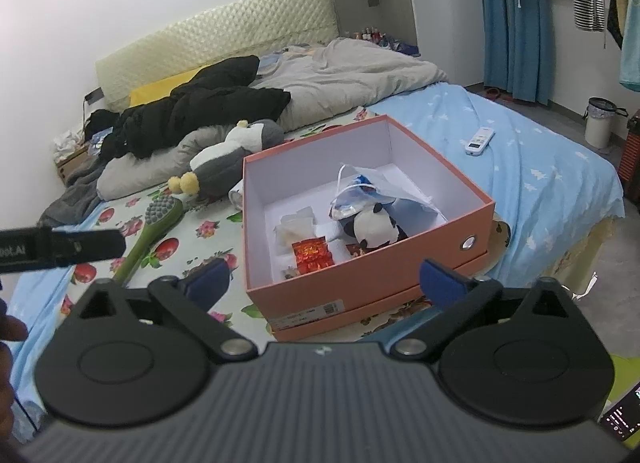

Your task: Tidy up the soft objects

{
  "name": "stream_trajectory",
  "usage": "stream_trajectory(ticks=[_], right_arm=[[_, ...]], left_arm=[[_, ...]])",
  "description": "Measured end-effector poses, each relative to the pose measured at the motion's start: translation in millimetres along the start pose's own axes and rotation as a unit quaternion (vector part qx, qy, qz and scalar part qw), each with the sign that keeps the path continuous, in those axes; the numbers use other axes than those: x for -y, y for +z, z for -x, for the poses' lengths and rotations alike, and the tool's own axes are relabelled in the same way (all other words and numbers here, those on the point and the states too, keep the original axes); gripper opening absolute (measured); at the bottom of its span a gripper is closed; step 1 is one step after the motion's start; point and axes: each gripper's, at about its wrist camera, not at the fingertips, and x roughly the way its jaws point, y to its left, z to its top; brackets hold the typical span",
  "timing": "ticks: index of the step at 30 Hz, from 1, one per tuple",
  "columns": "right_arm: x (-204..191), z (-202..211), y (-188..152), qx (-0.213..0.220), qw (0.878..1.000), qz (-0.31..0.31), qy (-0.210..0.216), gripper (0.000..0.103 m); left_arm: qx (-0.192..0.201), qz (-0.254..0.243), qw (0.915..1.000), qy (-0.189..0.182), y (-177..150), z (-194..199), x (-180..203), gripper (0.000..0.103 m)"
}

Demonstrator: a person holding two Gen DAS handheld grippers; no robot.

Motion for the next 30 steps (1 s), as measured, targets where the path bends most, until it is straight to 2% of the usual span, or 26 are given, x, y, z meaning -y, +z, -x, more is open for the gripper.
stream_trajectory(ticks=[6, 30], right_arm=[[-3.1, -2.4, -0.6, -0.003, 1.0, 0.006, -0.001, 0.103], [-3.2, -3.8, -1.6, 0.005, 1.0, 0.014, -0.007, 0.103]], left_arm=[[-0.007, -0.004, 0.9999, 0.011, -1.8, -3.8, 0.6, 0.101], [0.002, -0.026, 0.9995, 0.016, 0.6, -0.5, 9.5, 0.101]])
